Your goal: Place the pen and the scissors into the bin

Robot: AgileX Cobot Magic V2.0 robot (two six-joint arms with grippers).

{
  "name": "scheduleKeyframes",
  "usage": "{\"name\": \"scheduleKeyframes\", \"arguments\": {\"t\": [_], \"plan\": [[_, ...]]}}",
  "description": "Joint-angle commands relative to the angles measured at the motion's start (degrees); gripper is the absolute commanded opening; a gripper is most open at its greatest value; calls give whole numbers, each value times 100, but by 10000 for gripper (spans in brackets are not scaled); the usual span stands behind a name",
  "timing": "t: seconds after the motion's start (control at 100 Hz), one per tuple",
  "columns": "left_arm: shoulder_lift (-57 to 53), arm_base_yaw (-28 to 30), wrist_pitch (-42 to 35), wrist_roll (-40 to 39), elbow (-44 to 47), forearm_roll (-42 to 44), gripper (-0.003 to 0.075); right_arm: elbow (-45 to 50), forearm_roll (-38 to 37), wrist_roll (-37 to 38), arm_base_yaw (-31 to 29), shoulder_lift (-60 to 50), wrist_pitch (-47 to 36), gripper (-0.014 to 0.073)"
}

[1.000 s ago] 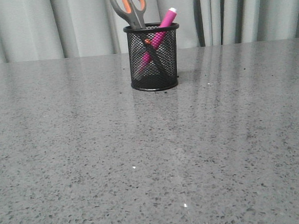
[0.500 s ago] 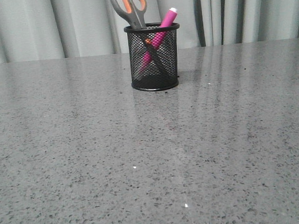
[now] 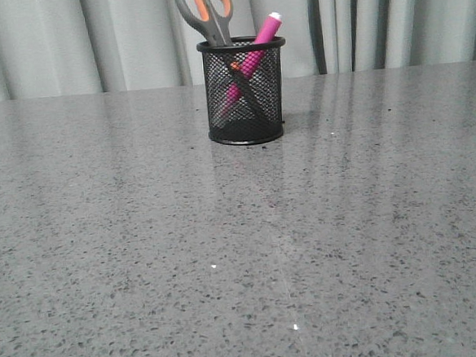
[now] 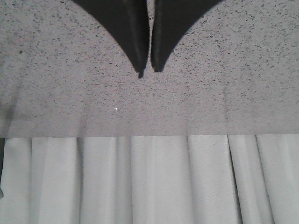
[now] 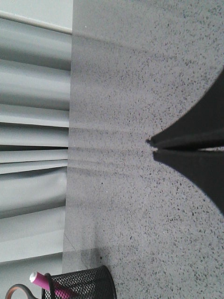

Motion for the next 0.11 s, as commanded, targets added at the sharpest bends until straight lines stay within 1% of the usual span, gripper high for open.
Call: {"name": "scheduleKeyframes", "arguments": {"t": [0.0, 0.1], "plan": [[-185, 13, -448, -75, 256, -50, -19, 83, 0, -60, -45, -113, -436, -76], [-185, 13, -448, -75, 256, -50, -19, 83, 0, -60, -45, -113, -436, -76]]}}
